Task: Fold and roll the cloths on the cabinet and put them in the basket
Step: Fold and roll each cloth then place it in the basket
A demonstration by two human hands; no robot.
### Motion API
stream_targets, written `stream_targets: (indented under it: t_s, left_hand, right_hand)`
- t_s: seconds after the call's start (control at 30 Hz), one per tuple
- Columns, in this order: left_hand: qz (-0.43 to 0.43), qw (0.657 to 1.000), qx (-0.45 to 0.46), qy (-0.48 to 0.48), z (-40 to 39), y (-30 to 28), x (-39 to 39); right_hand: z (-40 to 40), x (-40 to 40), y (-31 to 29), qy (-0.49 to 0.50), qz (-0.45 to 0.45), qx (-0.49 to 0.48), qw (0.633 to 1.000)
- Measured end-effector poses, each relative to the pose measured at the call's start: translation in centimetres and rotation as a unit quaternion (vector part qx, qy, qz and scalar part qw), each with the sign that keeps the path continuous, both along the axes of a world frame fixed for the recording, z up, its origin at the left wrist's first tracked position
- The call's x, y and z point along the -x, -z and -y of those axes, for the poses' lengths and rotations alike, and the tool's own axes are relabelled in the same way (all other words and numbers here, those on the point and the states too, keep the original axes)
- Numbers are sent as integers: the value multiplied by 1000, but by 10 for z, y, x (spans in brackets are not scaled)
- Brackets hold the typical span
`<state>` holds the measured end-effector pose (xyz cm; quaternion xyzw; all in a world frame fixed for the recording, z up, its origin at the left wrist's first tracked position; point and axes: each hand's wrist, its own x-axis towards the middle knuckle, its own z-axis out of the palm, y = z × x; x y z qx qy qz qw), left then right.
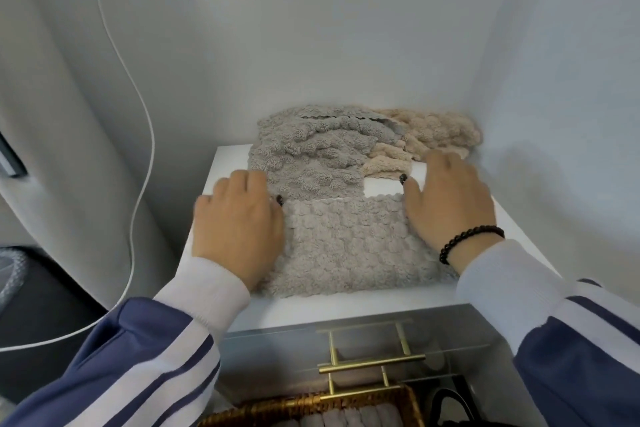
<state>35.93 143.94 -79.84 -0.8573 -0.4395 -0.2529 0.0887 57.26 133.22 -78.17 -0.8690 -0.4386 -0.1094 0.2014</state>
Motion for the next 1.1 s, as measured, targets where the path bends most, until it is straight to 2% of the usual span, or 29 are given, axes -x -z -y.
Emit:
stream_targets:
  t_s: [0.07, 0.13, 0.23, 0.33, 0.53, 0.7, 0.83, 0.93, 1.03, 1.1]
  left_hand:
    - [37, 994, 23, 100, 14, 4, -9]
    - [24, 986, 78, 149, 30, 9, -19]
    - [-76, 970, 209, 101, 34, 23, -26]
    - [-143, 960, 234, 56, 29, 30, -24]
    - [-146, 961, 228, 62, 21, 36, -4]
    - [-138, 957, 249, 62, 14, 35, 9]
    - [-137, 962, 231, 53, 17, 30, 12]
    - [-126, 977, 123, 120, 28, 23, 11]
    - [-95, 961, 72, 250, 40, 26, 14]
    - [-104, 951, 57, 285, 45, 30, 19]
  right_hand:
    - [0, 22, -1, -92, 1, -62, 994]
    - [-1, 47, 6, -185, -40, -64, 980]
    - [-7, 68, 34, -271, -29, 27, 962]
    - [-8, 65, 45, -246, -34, 133, 959]
    - [4, 40, 44, -195, -24, 220, 956]
    - [15, 11, 40, -145, -33, 241, 959]
    - [20, -3, 34, -130, -83, 218, 964]
    - [20, -8, 24, -140, -107, 179, 968]
    - [21, -12, 8, -129, -135, 157, 970]
    - [22, -14, 0, -117, -159, 143, 970]
